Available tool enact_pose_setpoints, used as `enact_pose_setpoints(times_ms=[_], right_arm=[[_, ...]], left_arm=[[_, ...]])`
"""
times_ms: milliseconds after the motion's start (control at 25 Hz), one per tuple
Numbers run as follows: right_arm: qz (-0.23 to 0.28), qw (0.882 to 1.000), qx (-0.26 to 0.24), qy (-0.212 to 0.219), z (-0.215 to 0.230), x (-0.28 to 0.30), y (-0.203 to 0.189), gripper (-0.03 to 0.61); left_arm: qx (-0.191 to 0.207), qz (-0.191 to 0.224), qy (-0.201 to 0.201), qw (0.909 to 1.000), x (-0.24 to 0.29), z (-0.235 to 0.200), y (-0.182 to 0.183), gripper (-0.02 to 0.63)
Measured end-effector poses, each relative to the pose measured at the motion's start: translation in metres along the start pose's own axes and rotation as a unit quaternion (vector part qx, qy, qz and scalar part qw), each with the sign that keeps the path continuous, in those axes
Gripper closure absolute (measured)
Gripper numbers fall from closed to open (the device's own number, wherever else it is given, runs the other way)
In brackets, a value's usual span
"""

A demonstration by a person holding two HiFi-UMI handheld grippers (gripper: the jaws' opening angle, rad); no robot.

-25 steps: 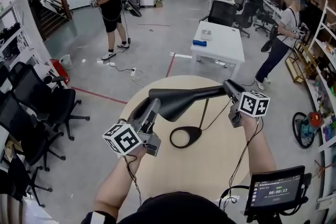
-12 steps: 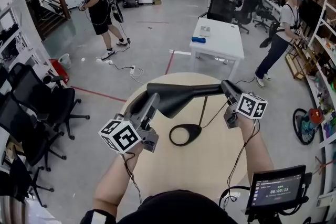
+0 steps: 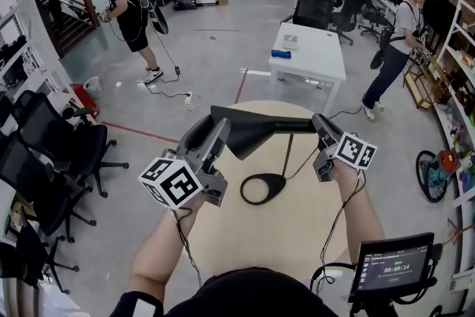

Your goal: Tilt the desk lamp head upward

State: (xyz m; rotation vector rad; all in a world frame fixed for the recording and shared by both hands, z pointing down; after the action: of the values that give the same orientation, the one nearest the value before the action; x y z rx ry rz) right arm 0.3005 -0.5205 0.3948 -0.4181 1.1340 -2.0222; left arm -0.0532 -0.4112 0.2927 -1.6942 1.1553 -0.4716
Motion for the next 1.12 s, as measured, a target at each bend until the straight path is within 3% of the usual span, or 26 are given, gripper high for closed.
enact_pose_setpoints(times_ms=[1120], right_arm=[[0.047, 0.994, 0.093, 0.021, 0.006, -0.005, -0.025, 0.489]], left_arm=[[0.007, 0.012, -0.034, 0.9993, 0.031, 0.02, 0.025, 0.446]])
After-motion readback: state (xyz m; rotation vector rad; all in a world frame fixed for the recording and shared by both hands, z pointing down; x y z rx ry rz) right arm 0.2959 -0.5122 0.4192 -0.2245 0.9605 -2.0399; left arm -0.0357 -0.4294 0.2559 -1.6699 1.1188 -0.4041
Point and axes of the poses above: the fingertips, and each gripper's own axes: x forward along the fingers, z to its right, y out of its top, the point moved 8 cm from there along -x, backward along the fingers, and after that the axes turned 7 degrees about y, right-handed, at the moved point
